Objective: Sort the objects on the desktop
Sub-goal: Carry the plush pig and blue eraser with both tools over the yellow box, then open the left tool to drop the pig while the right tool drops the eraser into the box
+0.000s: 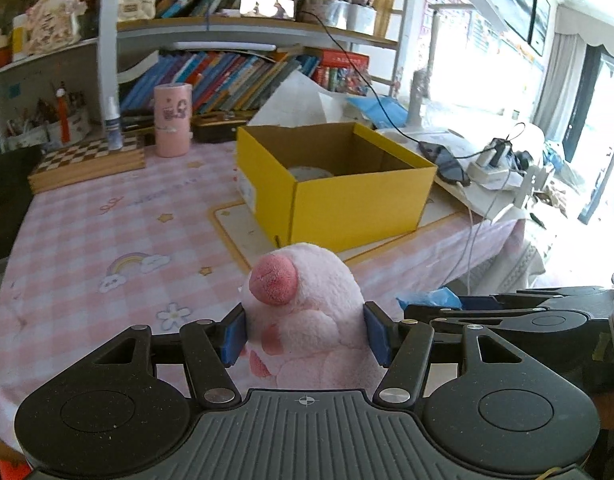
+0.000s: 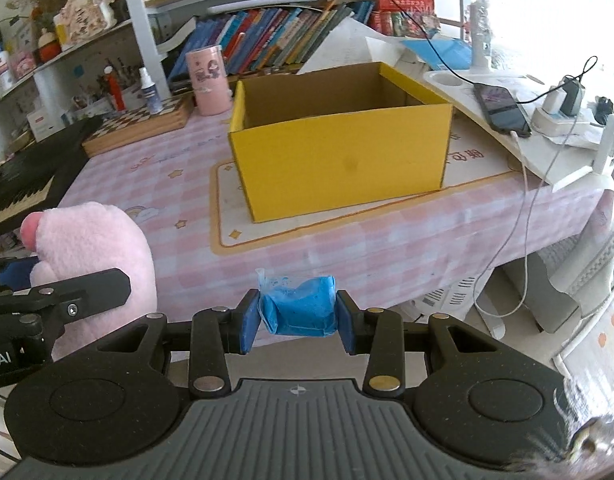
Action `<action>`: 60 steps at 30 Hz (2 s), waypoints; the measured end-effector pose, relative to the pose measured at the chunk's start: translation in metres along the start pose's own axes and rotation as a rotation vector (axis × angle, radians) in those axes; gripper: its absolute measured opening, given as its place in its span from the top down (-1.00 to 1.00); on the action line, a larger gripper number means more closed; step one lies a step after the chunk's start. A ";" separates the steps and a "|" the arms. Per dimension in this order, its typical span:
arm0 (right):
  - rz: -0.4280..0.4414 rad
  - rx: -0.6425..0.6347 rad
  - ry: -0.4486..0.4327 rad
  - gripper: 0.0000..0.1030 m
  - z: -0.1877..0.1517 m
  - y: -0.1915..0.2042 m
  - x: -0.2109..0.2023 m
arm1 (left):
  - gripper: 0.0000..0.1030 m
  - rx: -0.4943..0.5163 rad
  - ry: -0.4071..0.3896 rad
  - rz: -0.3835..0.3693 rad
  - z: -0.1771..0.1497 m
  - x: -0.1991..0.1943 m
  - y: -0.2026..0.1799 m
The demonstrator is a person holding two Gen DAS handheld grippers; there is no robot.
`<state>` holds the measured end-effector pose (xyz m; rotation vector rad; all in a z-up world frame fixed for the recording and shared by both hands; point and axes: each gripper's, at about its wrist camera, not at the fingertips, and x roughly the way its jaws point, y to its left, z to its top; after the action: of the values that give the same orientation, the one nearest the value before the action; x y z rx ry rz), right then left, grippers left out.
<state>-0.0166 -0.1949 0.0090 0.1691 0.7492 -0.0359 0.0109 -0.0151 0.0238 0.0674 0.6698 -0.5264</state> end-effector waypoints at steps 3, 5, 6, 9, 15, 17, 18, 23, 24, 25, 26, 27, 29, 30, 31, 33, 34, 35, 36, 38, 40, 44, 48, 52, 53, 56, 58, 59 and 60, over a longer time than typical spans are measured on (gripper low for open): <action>-0.008 0.008 0.000 0.29 0.005 -0.009 0.002 | -0.17 0.010 0.002 -0.010 0.004 0.006 -0.008; -0.011 0.010 0.001 0.29 0.008 -0.015 0.004 | -0.17 0.011 0.006 -0.012 0.008 0.012 -0.012; -0.012 0.012 0.004 0.29 0.010 -0.019 0.006 | -0.17 0.011 0.008 -0.012 0.010 0.015 -0.014; -0.018 0.016 0.008 0.29 0.016 -0.030 0.010 | -0.17 0.016 0.013 -0.019 0.017 0.025 -0.022; -0.029 0.024 0.020 0.29 0.030 -0.055 0.020 | -0.17 0.016 0.024 -0.027 0.031 0.050 -0.038; -0.030 0.025 0.025 0.29 0.035 -0.063 0.025 | -0.17 0.020 0.026 -0.031 0.036 0.057 -0.044; -0.030 0.026 0.027 0.29 0.038 -0.069 0.027 | -0.17 0.022 0.026 -0.032 0.038 0.061 -0.047; -0.018 0.019 0.032 0.29 0.051 -0.089 0.038 | -0.17 0.034 0.000 -0.032 0.052 0.075 -0.063; -0.015 0.017 0.031 0.29 0.053 -0.092 0.039 | -0.17 0.035 -0.005 -0.030 0.055 0.078 -0.065; -0.012 0.015 0.030 0.29 0.056 -0.095 0.041 | -0.17 0.039 -0.012 -0.025 0.059 0.080 -0.069; -0.008 0.013 0.026 0.29 0.058 -0.099 0.042 | -0.17 0.043 -0.016 -0.019 0.062 0.083 -0.072; -0.004 0.011 0.022 0.29 0.062 -0.103 0.044 | -0.17 0.046 -0.022 -0.014 0.066 0.085 -0.075; 0.003 0.009 0.009 0.29 0.069 -0.112 0.046 | -0.17 0.049 -0.039 -0.006 0.073 0.089 -0.080; 0.006 0.007 0.001 0.29 0.073 -0.115 0.047 | -0.17 0.051 -0.050 -0.002 0.077 0.090 -0.082; 0.009 0.005 -0.007 0.29 0.077 -0.118 0.048 | -0.17 0.051 -0.063 0.002 0.081 0.091 -0.084; 0.018 -0.007 -0.038 0.29 0.086 -0.125 0.048 | -0.17 0.051 -0.087 0.018 0.090 0.092 -0.089; 0.023 -0.015 -0.056 0.29 0.092 -0.128 0.047 | -0.17 0.053 -0.097 0.029 0.094 0.093 -0.090; 0.028 -0.023 -0.072 0.29 0.097 -0.131 0.048 | -0.18 0.053 -0.108 0.043 0.099 0.094 -0.092; 0.035 -0.034 -0.089 0.29 0.103 -0.134 0.048 | -0.18 0.050 -0.118 0.060 0.104 0.095 -0.093; 0.054 -0.051 -0.116 0.29 0.117 -0.138 0.050 | -0.18 0.041 -0.134 0.095 0.114 0.099 -0.091; 0.073 -0.066 -0.140 0.29 0.130 -0.142 0.053 | -0.18 0.029 -0.145 0.136 0.123 0.106 -0.087; 0.120 -0.102 -0.177 0.29 0.156 -0.145 0.065 | -0.18 0.013 -0.158 0.194 0.141 0.118 -0.081; 0.179 -0.221 -0.159 0.29 0.185 -0.143 0.094 | -0.19 0.023 -0.149 0.224 0.159 0.142 -0.078; 0.204 -0.395 -0.094 0.29 0.204 -0.133 0.130 | -0.19 0.039 -0.089 0.259 0.165 0.175 -0.072; 0.207 -0.435 -0.081 0.29 0.206 -0.130 0.138 | -0.19 0.035 -0.067 0.262 0.165 0.183 -0.070; 0.220 -0.509 -0.048 0.29 0.210 -0.123 0.158 | -0.19 0.019 -0.008 0.274 0.162 0.202 -0.065; 0.226 -0.531 -0.021 0.29 0.213 -0.120 0.171 | -0.20 0.000 0.027 0.281 0.161 0.212 -0.061; 0.225 -0.542 -0.008 0.29 0.215 -0.118 0.177 | -0.20 -0.007 0.041 0.285 0.161 0.217 -0.059; 0.227 -0.557 0.008 0.29 0.217 -0.116 0.184 | -0.20 -0.008 0.054 0.287 0.160 0.220 -0.059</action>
<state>0.2542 -0.3402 0.0236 -0.2773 0.7185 0.3871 0.2197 -0.1998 0.0221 0.1675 0.7010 -0.2466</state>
